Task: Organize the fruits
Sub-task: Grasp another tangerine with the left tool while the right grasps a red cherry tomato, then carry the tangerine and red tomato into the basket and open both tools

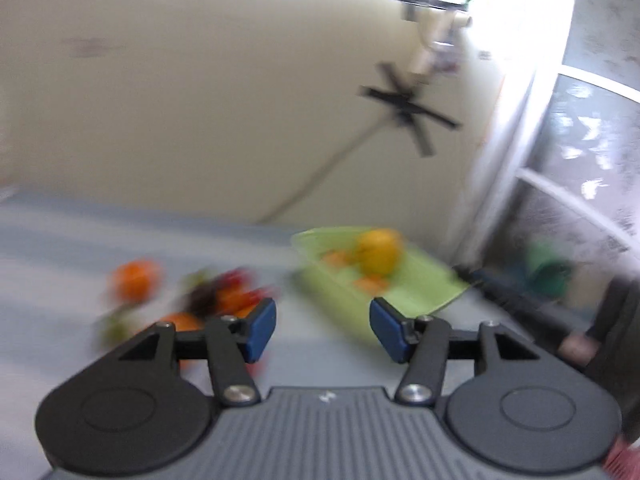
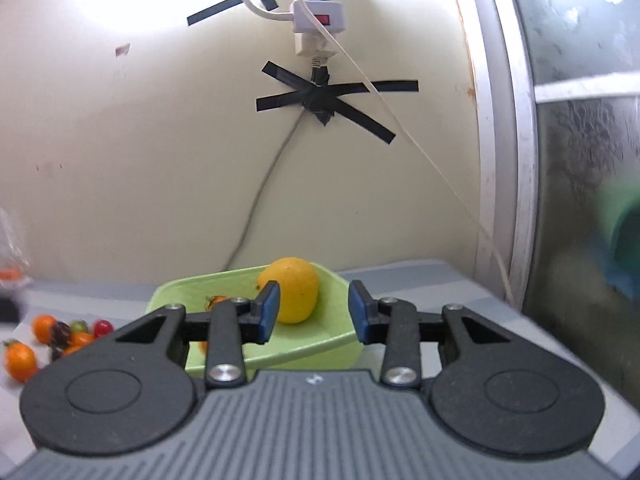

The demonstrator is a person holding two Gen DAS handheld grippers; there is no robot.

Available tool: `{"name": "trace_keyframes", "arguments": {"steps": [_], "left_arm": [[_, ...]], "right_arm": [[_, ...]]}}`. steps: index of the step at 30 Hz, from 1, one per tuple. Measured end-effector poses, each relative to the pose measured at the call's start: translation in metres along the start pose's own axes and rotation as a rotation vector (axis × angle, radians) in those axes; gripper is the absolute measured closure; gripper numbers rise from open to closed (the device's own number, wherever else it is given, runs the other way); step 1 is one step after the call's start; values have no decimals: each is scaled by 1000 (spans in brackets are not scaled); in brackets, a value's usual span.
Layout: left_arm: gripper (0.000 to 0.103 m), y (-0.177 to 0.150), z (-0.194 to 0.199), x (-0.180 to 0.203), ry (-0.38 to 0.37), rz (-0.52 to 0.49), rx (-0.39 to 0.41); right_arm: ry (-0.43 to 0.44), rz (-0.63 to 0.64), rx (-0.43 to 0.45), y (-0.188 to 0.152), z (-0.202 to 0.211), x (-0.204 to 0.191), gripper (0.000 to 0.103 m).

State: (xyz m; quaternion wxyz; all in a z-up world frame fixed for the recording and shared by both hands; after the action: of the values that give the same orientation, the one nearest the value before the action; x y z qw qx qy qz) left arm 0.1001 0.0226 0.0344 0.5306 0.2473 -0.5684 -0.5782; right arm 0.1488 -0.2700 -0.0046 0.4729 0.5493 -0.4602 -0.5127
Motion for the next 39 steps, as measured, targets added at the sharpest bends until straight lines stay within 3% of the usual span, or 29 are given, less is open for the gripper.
{"name": "trace_keyframes", "arguments": {"steps": [3,6,10,12,17,25,27,28,33,39], "left_arm": [[50,-19,35,-38,117,-20,-35],[50,-30,52,-67,178,0,-58],[50,-22,43,-82,156,47,-43],[50,-16,29,-84,125,72,-41],[48,-5,-11,-77,86,82,-52],[48,-13,-43,-68,126,47,-71],[51,-18,-45,-69,134,48,-79],[55,-20,-47,-71,135,48,-93],[62,-23,-43,-73,138,61,-94],[62,-39,-12,-45,40,30,-117]], "right_arm": [[88,-51,-60,-1,15,-16,63],[212,-46,-127,-8,30,-49,63],[364,0,-272,-30,37,-106,63],[405,65,-294,-40,36,-131,63],[423,140,-334,-47,19,-165,62],[400,178,-400,-59,-10,-176,62],[408,163,-406,-59,-12,-176,65],[412,160,-404,-60,-11,-176,72],[408,157,-394,-59,-6,-174,73],[377,132,-383,-57,21,-151,73]]}}
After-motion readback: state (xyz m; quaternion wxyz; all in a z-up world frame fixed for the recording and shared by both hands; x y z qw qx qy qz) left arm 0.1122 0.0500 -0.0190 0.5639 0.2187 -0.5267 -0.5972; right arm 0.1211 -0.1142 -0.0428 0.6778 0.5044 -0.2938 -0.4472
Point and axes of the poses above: each gripper's, at about its wrist camera, not at the fingertips, and z roughly against the way its jaws point, x to its right, y to its top, the point moved 1 cm from there along -z, roughly the way its jaws point, and after that the axes turned 14 degrees about x, right-handed, at the moved point
